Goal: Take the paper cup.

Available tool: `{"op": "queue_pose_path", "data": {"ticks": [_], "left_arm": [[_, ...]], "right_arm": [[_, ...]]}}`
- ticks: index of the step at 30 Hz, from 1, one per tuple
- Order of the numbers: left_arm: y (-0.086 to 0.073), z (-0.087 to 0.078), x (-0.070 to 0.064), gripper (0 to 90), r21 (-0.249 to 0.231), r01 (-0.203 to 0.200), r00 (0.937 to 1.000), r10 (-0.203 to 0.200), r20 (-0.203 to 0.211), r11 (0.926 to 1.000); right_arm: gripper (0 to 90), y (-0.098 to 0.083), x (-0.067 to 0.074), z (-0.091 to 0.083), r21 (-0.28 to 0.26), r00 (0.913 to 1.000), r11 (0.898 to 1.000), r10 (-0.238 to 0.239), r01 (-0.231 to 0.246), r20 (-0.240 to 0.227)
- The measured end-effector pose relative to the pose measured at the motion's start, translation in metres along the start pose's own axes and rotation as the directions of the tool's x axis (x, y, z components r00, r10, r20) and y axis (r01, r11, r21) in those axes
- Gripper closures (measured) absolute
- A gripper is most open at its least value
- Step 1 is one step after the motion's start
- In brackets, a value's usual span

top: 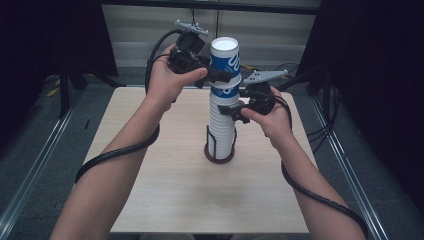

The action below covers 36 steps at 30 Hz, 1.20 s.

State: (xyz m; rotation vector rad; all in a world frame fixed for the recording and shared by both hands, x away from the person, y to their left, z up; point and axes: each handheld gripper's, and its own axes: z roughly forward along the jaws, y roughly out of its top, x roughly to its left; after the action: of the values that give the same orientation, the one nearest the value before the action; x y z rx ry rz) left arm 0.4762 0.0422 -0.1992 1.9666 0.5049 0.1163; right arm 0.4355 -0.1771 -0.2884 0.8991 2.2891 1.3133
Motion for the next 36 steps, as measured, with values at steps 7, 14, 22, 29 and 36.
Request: {"op": "queue_pose_path", "data": {"ticks": [7,14,22,29,36], "left_arm": [[0.004,-0.004,0.002,22.7,-0.022,0.010,0.9999,-0.010,-0.004,0.9997],[0.005,-0.007,0.002,22.7,-0.033,0.007,1.0000,-0.007,-0.002,0.9994],[0.009,-0.011,0.003,22.7,-0.046,0.013,0.9999,-0.013,-0.001,0.9988],[0.010,-0.016,0.003,22.7,-0.058,0.011,0.9999,-0.011,0.000,0.9983],[0.010,-0.025,0.005,22.8,-0.077,0.018,0.9997,-0.019,-0.013,0.9969]], "right_arm": [[15.3,-0.002,-0.002,0.000,-0.005,0.9999,1.000,0.007,-0.007,-0.011],[15.4,-0.001,-0.002,-0.001,-0.002,0.9999,1.000,0.004,-0.004,-0.011],[15.4,-0.001,-0.002,-0.001,0.001,0.9999,1.000,0.003,-0.003,-0.010],[15.4,-0.001,-0.002,0.000,0.003,0.9999,1.000,0.005,-0.005,-0.011],[15.4,-0.001,-0.002,-0.001,0.002,1.0000,1.000,0.002,-0.002,-0.010]]}}
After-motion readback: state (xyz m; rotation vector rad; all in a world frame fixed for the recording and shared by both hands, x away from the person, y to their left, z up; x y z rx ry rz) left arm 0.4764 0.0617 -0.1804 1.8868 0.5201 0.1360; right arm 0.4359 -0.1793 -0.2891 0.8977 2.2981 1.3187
